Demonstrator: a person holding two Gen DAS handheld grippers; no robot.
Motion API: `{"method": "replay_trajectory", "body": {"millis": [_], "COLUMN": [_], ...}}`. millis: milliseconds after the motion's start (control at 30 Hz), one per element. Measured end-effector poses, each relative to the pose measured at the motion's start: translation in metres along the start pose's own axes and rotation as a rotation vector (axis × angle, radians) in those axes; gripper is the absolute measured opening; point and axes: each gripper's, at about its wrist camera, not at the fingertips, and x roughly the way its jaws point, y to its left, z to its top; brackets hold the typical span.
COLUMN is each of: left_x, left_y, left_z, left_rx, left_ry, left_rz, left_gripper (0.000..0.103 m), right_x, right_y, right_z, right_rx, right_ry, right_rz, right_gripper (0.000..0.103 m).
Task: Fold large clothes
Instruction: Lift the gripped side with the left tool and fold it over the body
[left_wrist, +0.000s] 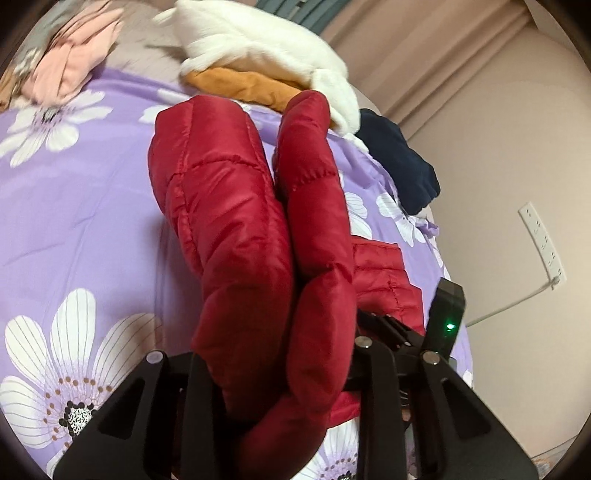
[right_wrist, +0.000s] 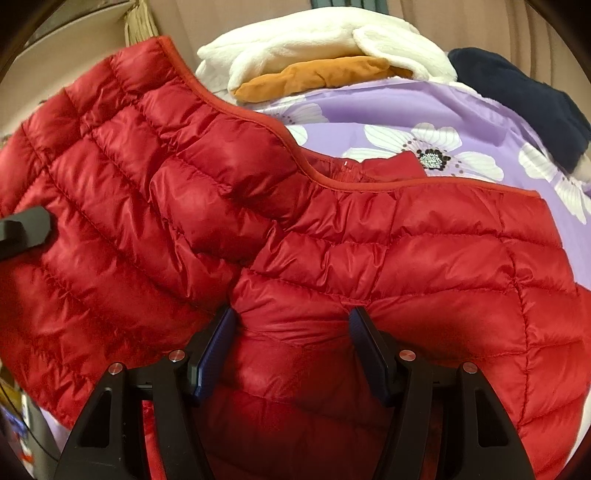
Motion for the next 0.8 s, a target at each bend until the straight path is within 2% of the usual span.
{"method": "replay_trajectory", "body": {"millis": [233,400,567,667,800], "left_x": [0.018,0.038,0.07,0.084,0.096], "left_y": [-0.055,-0.089,-0.124,-0.129,-0.135], "left_z": [-0.001,0.0,-0.002,-0.001,0.0], "left_rx": [0.119,0.152,0.228,0.243,0.257], "left_ry": [0.001,-0.004,0.007,0.016,0.048], "left_rz": [0.056,0.094,0.137,0.142,0.137], "left_gripper": [0.031,0.035,0.046,0.047,0.048], "right_x": [-0.002,0.002,0.008,-0.002,-0.047], "right_y": [-0.018,-0.049,-0.072,-0.08,-0.091], "right_z": [0.002,0.005,0.007,0.003,-0.013], "right_rx": [0.085,0.21,0.305,0.325,0.269], "right_ry": [-0.015,-0.025,-0.016,-0.014,-0.082], "right_rz": [0.06,0.196,0.304,0.278,0.191], "right_gripper": [0.064,0.064,0.063,0.057,0.057]}}
